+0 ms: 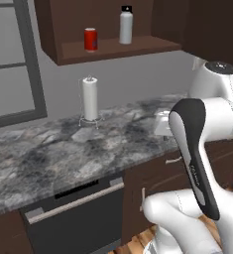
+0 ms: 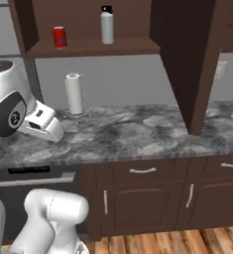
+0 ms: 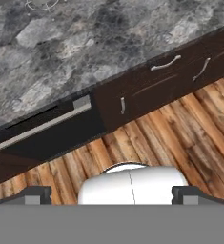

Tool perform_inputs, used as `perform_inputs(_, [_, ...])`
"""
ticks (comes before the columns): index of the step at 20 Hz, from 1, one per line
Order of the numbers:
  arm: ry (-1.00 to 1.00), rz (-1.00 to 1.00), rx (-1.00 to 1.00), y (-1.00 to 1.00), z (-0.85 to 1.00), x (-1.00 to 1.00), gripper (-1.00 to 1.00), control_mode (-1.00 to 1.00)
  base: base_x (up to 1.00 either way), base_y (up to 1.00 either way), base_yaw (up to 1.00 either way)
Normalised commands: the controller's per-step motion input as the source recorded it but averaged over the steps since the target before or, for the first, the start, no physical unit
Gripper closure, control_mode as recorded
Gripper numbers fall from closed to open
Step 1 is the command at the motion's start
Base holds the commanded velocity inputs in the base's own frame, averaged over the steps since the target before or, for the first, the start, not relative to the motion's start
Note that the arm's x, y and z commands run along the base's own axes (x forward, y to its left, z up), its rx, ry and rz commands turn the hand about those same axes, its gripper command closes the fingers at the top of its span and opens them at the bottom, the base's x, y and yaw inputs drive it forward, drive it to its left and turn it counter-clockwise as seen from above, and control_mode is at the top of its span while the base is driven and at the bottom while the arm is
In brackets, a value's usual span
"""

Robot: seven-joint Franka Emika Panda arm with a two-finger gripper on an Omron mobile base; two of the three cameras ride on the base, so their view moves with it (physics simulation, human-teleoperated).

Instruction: Pick the water bottle, boxed drink, can from the counter and place them in the open cabinet.

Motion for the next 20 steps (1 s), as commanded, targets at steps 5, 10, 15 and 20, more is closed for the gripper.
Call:
perform_inputs(5, [0.00,0.00,0.00,0.00,0.00,0.00,-1.00,1.00,-0.77,0.45,-0.75])
perform_inputs(10, [0.00,0.00,0.00,0.00,0.00,0.00,-1.00,1.00,-0.64,0.31,-0.81])
perform_inputs(15, [0.00,0.00,0.00,0.00,0.00,0.00,-1.00,1.00,-0.66,0.27,-0.80])
perform_inputs(20, [0.00,0.00,0.00,0.00,0.00,0.00,-1.00,1.00,-0.65,0.01,-0.74])
